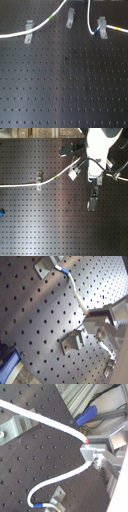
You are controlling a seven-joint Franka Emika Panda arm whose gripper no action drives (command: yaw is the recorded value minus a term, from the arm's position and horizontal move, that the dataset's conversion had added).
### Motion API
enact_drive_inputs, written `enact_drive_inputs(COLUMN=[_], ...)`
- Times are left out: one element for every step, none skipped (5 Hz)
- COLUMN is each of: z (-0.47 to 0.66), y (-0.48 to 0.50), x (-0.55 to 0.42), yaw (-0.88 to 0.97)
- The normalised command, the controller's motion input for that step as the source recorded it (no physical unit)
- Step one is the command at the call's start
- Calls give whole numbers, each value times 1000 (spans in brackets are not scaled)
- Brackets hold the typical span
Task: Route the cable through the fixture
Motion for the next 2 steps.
enact_drive_inputs(z=[474, 525], y=[70, 192], x=[-686, -554], yaw=[-29, -197])
